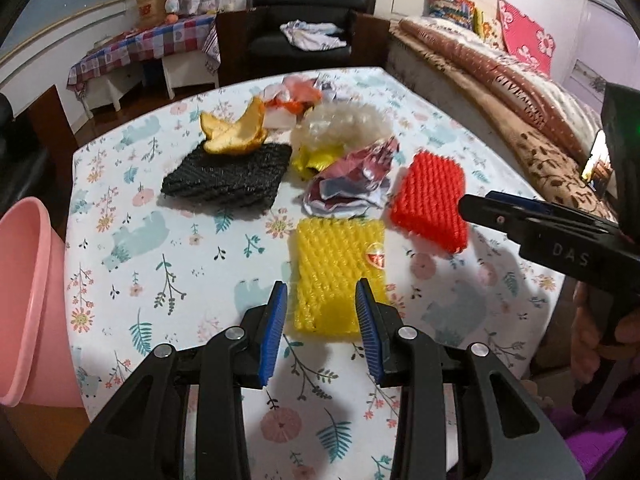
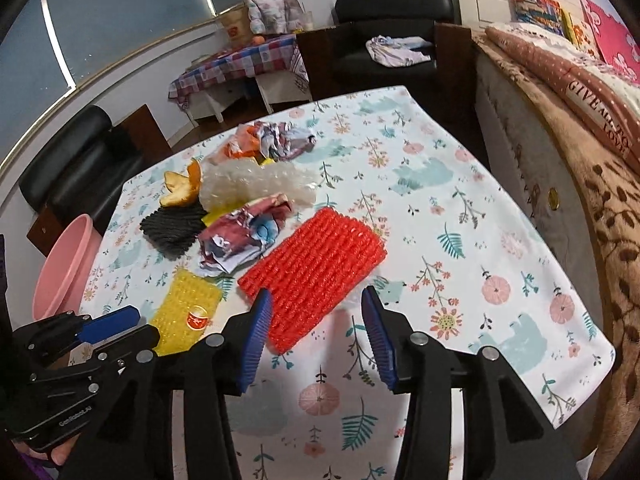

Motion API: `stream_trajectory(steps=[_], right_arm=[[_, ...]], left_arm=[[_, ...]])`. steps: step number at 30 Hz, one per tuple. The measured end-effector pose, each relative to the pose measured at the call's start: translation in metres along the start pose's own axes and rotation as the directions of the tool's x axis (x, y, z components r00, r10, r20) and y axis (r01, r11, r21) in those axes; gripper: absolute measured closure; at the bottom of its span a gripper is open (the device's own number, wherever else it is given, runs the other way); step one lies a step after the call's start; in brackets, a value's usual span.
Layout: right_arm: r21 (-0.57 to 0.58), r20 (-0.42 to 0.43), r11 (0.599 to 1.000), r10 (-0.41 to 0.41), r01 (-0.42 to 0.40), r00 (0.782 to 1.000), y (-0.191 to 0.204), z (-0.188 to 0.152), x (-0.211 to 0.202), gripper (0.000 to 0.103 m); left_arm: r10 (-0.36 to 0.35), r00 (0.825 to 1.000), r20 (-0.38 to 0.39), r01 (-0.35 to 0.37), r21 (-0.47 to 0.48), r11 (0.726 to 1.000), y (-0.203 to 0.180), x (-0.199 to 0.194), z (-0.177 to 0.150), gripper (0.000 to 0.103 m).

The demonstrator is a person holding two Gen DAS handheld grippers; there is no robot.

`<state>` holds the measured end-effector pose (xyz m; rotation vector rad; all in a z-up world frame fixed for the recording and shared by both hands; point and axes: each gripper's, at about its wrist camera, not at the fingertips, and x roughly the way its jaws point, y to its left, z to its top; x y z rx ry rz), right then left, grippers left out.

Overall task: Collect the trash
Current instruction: 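Grasp the yellow foam net with the left tool while the right tool grasps the red foam net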

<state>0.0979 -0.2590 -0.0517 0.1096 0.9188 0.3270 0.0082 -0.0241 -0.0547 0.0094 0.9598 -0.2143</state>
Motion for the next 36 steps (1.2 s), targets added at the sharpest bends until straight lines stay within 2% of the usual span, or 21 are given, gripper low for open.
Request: stream_trajectory(steps=[4, 10, 11, 13, 14, 15, 16, 18, 21, 28, 36], right_arm=[[0.008, -0.017, 1.0, 0.001, -0.001, 1.0, -0.001, 0.0, 0.011, 0.057], [0.012, -0.027, 1.0, -0.01, 0.01, 1.0, 0.001, 0.0, 0.02, 0.057], [0.009, -0.025, 1.0, -0.012, 0.012, 1.0, 0.001, -0.001, 0.021, 0.057], [0.007, -0.024, 1.0, -0.013, 0.014, 1.0, 0.002, -0.002, 0.023, 0.057], [0.009, -0.022, 1.0, -0.013, 0.013, 1.0, 0.001, -0.002, 0.023, 0.059], [0.01, -0.021, 1.0, -0.012, 0.012, 1.0, 0.001, -0.002, 0.023, 0.066], [0.013, -0.019, 1.0, -0.009, 0.009, 1.0, 0.002, -0.002, 0.024, 0.068], [0.014, -0.017, 1.0, -0.003, 0.003, 1.0, 0.001, -0.003, 0.024, 0.079], [0.014, -0.001, 1.0, -0.005, 0.005, 1.0, 0.0, -0.004, 0.021, 0.088], [0.021, 0.065, 1.0, -0.017, 0.016, 0.998, -0.005, -0.002, 0.002, 0.09], [-0.022, 0.119, 1.0, -0.009, 0.012, 0.993, 0.005, 0.0, -0.014, 0.09]], left_arm=[[-0.008, 1.0, -0.03, 0.007, -0.005, 1.0, 0.001, 0.007, -0.002, 0.067], [-0.018, 1.0, -0.021, 0.019, 0.019, 1.0, -0.003, 0.006, -0.003, 0.068], [-0.021, 1.0, -0.02, 0.021, 0.024, 0.999, -0.005, 0.007, -0.003, 0.075], [-0.036, 0.999, -0.017, 0.037, 0.033, 0.999, -0.007, 0.006, -0.003, 0.084], [-0.037, 0.999, -0.015, 0.037, 0.038, 0.999, -0.008, 0.006, -0.003, 0.089], [-0.038, 0.999, -0.012, 0.038, 0.044, 0.998, -0.009, 0.005, -0.003, 0.091], [-0.039, 0.999, -0.006, 0.039, 0.048, 0.998, -0.01, 0.004, -0.003, 0.092], [-0.037, 0.999, 0.006, 0.037, 0.05, 0.998, -0.011, 0.002, -0.003, 0.093], [-0.038, 0.999, 0.033, 0.036, 0.039, 0.999, -0.009, -0.005, -0.003, 0.093], [-0.02, 0.996, 0.084, 0.018, 0.019, 1.0, -0.006, -0.018, -0.001, 0.093], [0.02, 0.992, 0.124, -0.018, -0.022, 1.0, 0.004, -0.029, -0.001, 0.093]])
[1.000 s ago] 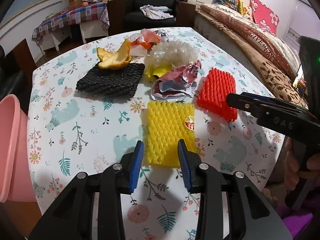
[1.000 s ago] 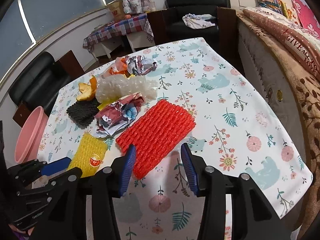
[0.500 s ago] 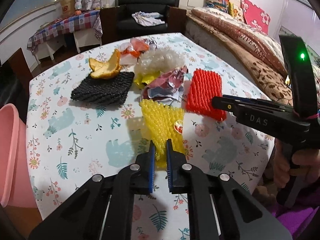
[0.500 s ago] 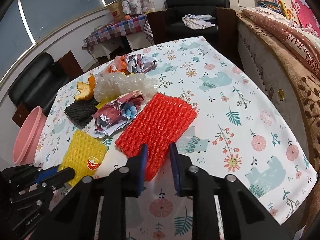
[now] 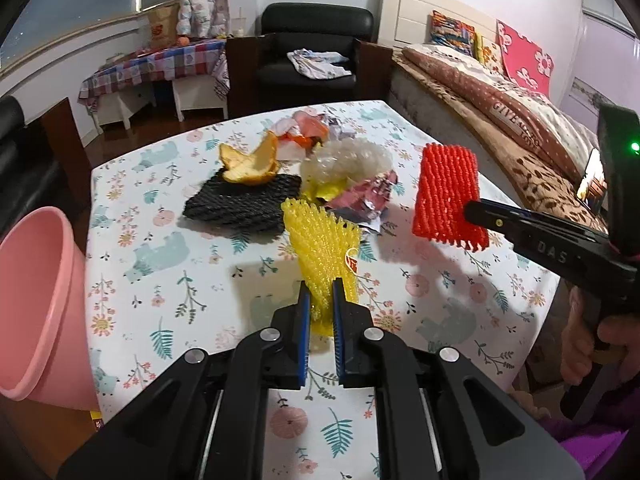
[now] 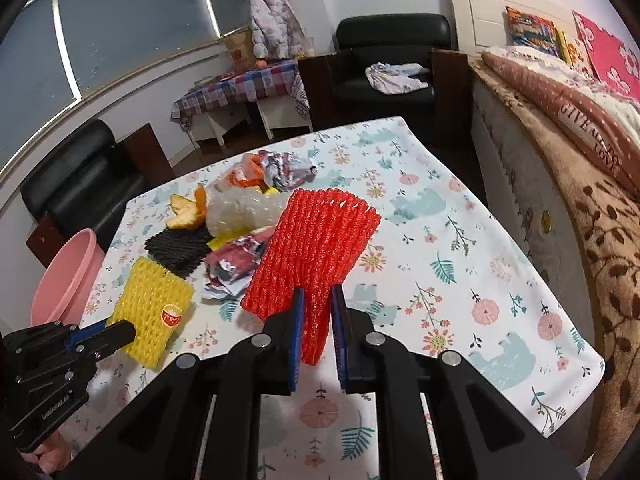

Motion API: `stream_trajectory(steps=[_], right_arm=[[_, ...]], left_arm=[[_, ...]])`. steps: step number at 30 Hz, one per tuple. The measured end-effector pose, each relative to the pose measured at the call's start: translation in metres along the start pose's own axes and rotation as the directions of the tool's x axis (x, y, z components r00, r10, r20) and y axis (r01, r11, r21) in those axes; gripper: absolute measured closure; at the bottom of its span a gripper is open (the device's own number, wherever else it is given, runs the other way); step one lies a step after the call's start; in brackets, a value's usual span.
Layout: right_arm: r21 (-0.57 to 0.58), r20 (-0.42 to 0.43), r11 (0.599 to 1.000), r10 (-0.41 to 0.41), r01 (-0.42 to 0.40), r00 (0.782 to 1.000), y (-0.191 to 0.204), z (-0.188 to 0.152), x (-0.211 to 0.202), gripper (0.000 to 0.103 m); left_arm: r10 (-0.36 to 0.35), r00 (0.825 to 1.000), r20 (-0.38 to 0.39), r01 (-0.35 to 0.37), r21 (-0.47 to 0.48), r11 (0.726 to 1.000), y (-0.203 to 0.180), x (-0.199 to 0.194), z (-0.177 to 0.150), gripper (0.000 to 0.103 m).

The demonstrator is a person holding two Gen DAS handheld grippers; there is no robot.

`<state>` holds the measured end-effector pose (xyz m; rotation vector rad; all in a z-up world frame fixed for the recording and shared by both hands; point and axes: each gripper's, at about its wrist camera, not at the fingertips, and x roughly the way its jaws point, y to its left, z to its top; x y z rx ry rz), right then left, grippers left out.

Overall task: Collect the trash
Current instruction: 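Grasp the yellow foam net with the left tool while the right tool grasps the red foam net, then carry both foam nets over the pink bucket and open both tools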

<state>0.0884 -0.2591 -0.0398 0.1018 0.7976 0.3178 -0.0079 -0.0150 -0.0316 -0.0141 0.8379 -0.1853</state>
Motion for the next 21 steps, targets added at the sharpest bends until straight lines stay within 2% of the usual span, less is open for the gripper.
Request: stream_trajectory(steps=[12, 21], right_arm=[[-0.073, 0.032, 0.997, 0.032, -0.029, 0.999, 0.028, 0.003, -0.008, 0.09], [-0.169, 0.044, 0.981, 0.107, -0.098, 0.993, 0.072, 0.015, -0.006, 0.09]], left_arm=[[0.059, 0.997, 0.05, -0.054, -0.095, 0.994, 0.022, -0.014, 0.003, 0.093], [0.147, 0.982, 0.119, -0.122, -0.189, 0.974, 0.052, -0.035, 0.006, 0.093]])
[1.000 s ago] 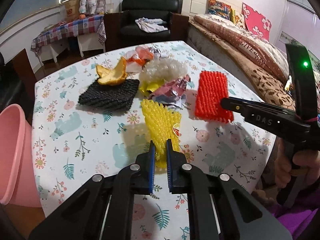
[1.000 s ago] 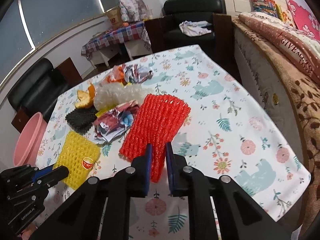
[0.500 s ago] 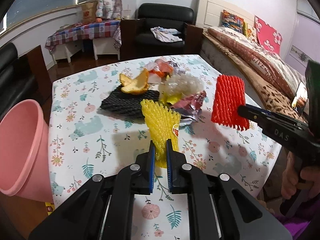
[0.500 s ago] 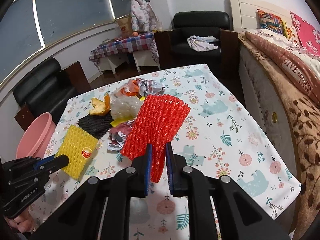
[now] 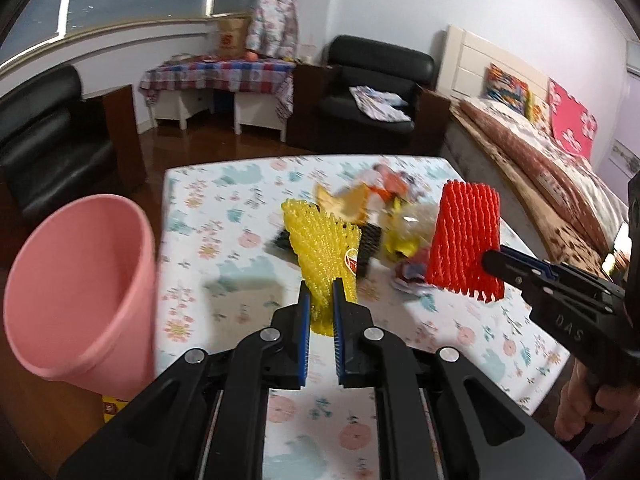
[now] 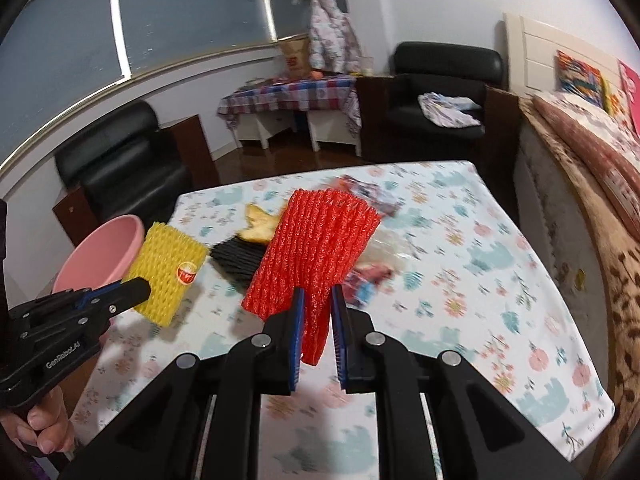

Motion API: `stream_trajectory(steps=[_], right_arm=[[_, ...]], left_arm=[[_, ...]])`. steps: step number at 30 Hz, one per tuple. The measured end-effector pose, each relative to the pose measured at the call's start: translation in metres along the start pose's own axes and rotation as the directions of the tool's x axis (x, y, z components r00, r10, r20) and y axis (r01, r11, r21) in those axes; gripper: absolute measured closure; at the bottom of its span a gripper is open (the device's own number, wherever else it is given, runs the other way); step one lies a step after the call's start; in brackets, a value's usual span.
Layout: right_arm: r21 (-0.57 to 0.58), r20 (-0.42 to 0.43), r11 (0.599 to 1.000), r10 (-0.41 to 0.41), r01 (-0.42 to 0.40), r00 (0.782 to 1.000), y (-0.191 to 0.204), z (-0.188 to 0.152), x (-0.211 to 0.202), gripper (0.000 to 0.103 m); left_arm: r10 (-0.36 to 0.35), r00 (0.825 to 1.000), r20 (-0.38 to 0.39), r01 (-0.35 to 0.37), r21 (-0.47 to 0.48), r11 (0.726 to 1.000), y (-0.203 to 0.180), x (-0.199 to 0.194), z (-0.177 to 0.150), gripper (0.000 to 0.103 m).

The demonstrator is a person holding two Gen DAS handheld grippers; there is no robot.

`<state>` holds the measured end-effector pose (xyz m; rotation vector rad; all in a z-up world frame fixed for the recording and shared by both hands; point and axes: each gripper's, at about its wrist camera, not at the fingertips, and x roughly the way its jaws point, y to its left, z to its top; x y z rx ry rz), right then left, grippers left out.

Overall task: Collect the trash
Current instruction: 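Carry both foam nets over the pink bucket and open both tools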

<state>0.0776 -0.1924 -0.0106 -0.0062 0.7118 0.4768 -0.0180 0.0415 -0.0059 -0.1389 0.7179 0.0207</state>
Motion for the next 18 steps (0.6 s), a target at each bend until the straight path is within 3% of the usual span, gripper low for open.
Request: stream_trajectory(steps=[9, 18], right_arm=[[-0.112, 0.023, 0.988, 0.11, -0.107, 0.994, 0.059, 0.027, 0.015, 0.09], [-0.203, -0.004, 0.952, 0.232, -0.228, 0.973, 0.123, 0.048, 0.039, 0.09]], left_arm=[[0.134, 0.988, 0.079, -0.126, -0.099, 0.987, 0.045, -0.026, 0.007, 0.093], [0.27, 0.959, 0.083, -0.244, -0.237, 0.94, 0.105, -0.051, 0.003, 0.093]])
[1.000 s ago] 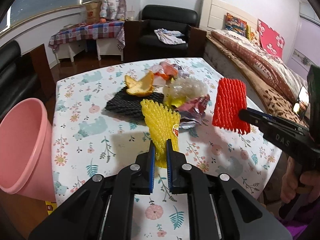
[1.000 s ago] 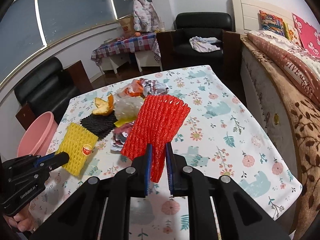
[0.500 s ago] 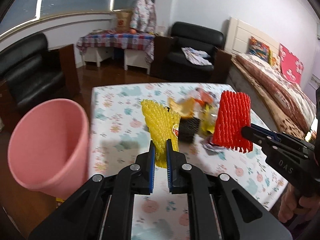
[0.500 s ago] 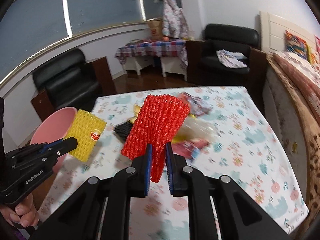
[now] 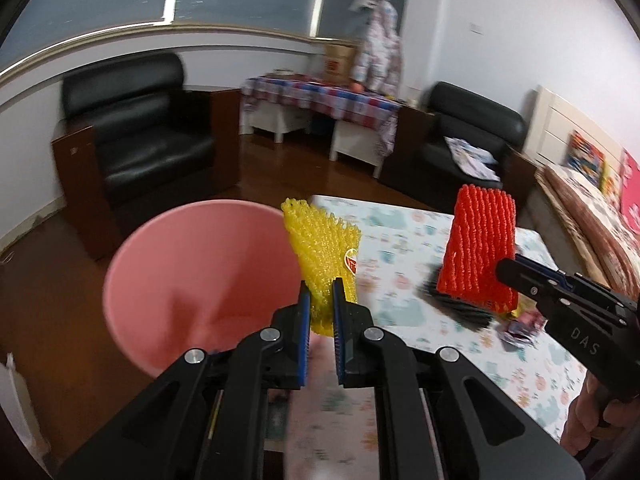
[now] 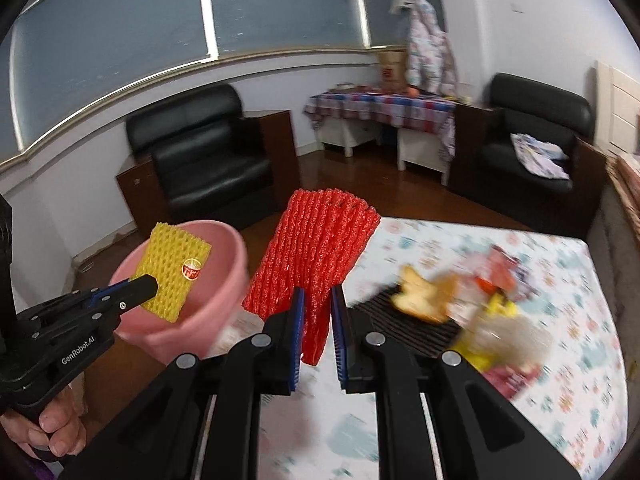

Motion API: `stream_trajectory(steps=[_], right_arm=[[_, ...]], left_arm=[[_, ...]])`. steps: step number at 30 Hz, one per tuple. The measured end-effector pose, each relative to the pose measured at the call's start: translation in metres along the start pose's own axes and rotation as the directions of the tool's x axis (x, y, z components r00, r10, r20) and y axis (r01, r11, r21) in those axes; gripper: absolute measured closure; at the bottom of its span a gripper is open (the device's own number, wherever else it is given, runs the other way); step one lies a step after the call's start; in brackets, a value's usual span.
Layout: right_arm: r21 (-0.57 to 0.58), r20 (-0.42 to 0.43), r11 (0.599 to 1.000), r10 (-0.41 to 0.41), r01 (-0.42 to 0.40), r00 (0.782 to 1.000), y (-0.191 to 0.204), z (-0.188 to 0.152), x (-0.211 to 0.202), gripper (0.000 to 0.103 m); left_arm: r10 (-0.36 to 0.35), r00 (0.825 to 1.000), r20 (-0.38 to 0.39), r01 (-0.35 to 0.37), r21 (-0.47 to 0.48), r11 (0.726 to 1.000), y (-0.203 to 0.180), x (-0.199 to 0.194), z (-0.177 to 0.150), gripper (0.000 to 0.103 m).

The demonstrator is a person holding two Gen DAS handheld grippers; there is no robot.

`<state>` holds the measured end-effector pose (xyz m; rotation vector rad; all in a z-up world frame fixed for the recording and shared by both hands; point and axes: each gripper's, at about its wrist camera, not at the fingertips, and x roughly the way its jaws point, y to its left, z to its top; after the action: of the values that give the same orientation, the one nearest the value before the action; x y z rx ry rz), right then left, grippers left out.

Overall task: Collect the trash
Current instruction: 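Carry both foam nets over the pink bucket and open both tools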

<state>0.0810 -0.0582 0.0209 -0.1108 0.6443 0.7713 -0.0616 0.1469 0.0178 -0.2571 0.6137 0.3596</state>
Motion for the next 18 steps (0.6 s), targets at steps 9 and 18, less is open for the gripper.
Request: stream_trajectory(steps=[9, 18], right_arm=[[-0.1, -0.043, 0.989, 0.104, -0.108, 0.994, 0.062, 0.018, 0.043, 0.09], [-0.144, -0.112, 0.975, 0.154, -0.169, 0.982, 0.097, 0.017, 0.08, 0.09]], left_arm=[[0.118, 0.993, -0.014, -0.119, -0.073, 0.99, 0.045, -0.001, 0.002, 0.093], [0.162, 0.986, -0.04, -0.165, -0.096, 0.982, 0.061, 0.007, 0.001, 0.093]])
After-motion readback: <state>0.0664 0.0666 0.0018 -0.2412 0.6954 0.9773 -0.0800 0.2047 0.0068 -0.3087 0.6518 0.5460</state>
